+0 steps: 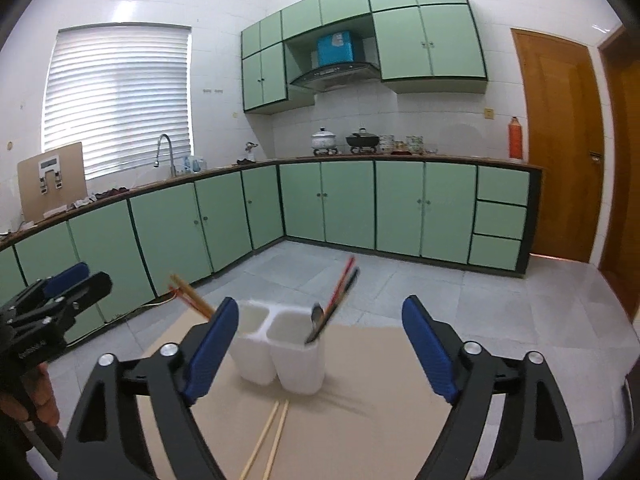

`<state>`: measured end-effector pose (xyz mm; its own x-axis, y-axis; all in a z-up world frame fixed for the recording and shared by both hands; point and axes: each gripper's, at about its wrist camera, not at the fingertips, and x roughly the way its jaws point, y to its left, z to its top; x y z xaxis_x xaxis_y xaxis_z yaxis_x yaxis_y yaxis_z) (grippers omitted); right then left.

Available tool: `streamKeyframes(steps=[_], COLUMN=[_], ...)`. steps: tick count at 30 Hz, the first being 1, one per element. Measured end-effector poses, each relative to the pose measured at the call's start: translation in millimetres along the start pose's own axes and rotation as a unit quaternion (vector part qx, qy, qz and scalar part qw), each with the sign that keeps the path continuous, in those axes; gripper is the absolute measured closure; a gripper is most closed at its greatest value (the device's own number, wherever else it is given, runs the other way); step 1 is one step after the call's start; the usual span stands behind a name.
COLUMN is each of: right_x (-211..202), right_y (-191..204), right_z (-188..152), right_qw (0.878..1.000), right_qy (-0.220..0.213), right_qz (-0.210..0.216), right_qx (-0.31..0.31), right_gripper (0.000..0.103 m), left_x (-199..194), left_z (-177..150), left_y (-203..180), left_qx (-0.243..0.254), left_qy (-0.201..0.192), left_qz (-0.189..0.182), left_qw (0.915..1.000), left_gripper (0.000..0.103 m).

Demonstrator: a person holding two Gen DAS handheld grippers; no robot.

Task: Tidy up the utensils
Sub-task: 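Move both grippers back toward the last two red-patterned chopsticks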

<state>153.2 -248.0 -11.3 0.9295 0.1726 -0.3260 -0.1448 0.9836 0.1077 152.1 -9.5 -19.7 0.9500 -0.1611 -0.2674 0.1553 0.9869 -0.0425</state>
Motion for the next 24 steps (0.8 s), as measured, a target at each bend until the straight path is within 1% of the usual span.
streamKeyframes(steps=[1,5,11,13,17,24], right_x=[-3.3,-20.1,-34.0,-37.2,-37.1,-33.3], right_y=[-0.2,1.4,10.6,14.0,17.9,25.6], right_z=[-5.7,-34.5,-63.5,-73.8,-94.5,-127.5], right_qw=[1.000,1.000,1.000,0.999,0.998,0.995], right_qy=[0.002,0.009,0.029,0.037,0.062,0.096], right_qz=[0.000,-0.002,-0.003,-0.004,-0.001,-0.007], right_qx=[0.004,0.012,0.003,0.002,0.010,0.005], right_gripper=[0.018,0.016,0.015,0.015,0.015,0.015], left_x=[-3.8,-12.2,-22.6,-25.1,-29.9,-35.1], left_z=[-5.8,-24.5,-60.0,-69.2,-87.9,-121.0], left_y=[-0.7,-4.0,-10.7,-9.2,-9.0,-11.4], left_qx=[0.000,-0.001,0.016,0.015,0.018,0.025], left_qy=[0.003,0.018,0.058,0.069,0.090,0.125], left_qz=[0.003,0.007,0.007,0.006,0.007,0.014], left_qw=[1.0000,0.9998,0.9982,0.9975,0.9958,0.9918], left_gripper=[0.024,0.023,0.023,0.023,0.023,0.023])
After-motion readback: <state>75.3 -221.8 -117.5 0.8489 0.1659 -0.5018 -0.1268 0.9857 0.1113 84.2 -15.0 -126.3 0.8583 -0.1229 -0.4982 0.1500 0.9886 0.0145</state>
